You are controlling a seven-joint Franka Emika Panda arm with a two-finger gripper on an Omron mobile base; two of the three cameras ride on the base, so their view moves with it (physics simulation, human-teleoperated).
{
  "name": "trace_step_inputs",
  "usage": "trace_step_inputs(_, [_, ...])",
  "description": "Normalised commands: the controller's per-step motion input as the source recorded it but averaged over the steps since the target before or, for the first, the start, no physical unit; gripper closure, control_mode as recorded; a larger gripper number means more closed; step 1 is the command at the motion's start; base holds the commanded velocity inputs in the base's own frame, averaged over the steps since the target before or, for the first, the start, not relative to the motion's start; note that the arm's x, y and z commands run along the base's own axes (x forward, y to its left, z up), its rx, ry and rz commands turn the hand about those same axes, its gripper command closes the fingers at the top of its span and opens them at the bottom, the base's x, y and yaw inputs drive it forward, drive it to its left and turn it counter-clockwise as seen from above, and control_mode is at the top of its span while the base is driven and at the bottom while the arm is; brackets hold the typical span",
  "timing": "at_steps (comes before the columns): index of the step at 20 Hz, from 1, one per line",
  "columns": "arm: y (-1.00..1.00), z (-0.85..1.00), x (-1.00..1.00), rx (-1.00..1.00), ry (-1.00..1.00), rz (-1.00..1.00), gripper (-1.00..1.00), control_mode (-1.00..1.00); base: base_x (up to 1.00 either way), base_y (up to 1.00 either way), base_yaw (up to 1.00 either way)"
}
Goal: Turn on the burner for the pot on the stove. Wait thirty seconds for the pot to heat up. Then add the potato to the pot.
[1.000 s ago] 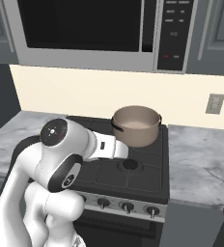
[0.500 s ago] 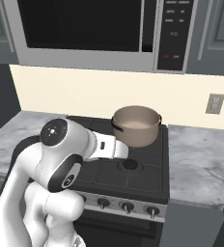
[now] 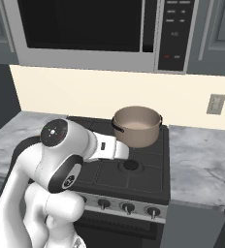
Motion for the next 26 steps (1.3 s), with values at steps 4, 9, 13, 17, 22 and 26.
trace_step_inputs(4, [0.00, 0.00, 0.00, 0.00, 0.00, 0.00, -1.00, -1.00, 0.00, 0.00, 0.00])
trace_step_inputs(9, [0.00, 0.00, 0.00, 0.00, 0.00, 0.00, -1.00, -1.00, 0.00, 0.00, 0.00])
trace_step_inputs(13, [0.00, 0.00, 0.00, 0.00, 0.00, 0.00, -1.00, -1.00, 0.00, 0.00, 0.00])
trace_step_inputs(17, [0.00, 0.00, 0.00, 0.00, 0.00, 0.00, -1.00, -1.00, 0.00, 0.00, 0.00])
trace_step_inputs(22, [0.00, 0.00, 0.00, 0.00, 0.00, 0.00, -1.00, -1.00, 0.00, 0.00, 0.00])
trace_step_inputs(26, [0.00, 0.00, 0.00, 0.00, 0.00, 0.00, -1.00, -1.00, 0.00, 0.00, 0.00])
